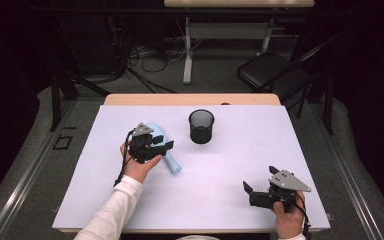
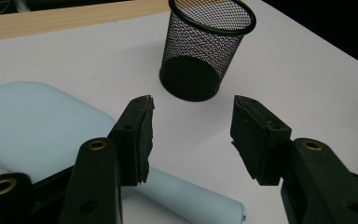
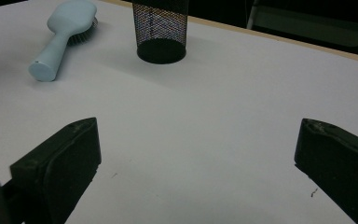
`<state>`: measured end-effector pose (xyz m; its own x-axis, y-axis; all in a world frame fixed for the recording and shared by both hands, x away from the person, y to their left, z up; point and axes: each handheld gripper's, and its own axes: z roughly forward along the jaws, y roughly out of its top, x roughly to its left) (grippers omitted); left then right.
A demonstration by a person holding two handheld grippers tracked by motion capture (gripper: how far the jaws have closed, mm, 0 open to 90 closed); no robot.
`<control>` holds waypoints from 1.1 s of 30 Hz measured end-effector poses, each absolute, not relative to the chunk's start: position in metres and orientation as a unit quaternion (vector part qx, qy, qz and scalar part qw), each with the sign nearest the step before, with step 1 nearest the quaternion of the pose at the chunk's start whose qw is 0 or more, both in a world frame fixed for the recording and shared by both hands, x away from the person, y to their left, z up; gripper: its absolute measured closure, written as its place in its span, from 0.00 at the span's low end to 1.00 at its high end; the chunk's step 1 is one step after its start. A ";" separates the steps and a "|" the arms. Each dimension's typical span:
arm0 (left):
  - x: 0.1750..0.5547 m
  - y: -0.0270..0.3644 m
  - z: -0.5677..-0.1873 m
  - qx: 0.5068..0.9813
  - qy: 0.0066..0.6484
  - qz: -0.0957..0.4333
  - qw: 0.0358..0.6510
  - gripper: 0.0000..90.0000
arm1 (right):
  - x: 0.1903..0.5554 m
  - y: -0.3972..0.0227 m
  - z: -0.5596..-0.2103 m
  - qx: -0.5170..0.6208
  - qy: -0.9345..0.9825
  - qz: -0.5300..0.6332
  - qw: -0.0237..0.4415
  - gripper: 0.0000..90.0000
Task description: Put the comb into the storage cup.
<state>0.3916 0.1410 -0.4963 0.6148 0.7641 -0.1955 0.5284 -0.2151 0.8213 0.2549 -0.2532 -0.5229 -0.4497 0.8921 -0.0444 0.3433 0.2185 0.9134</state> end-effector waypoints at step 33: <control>0.403 0.118 -0.528 0.787 0.441 0.126 0.412 1.00 | 0.256 -0.254 -0.524 0.431 0.721 0.452 0.300 0.01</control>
<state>0.4027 0.1180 -0.5282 0.5800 0.7976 -0.1657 0.5907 -0.2717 0.7598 0.2560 -0.2540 -0.5239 -0.4488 0.8927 -0.0417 0.3506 0.2188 0.9106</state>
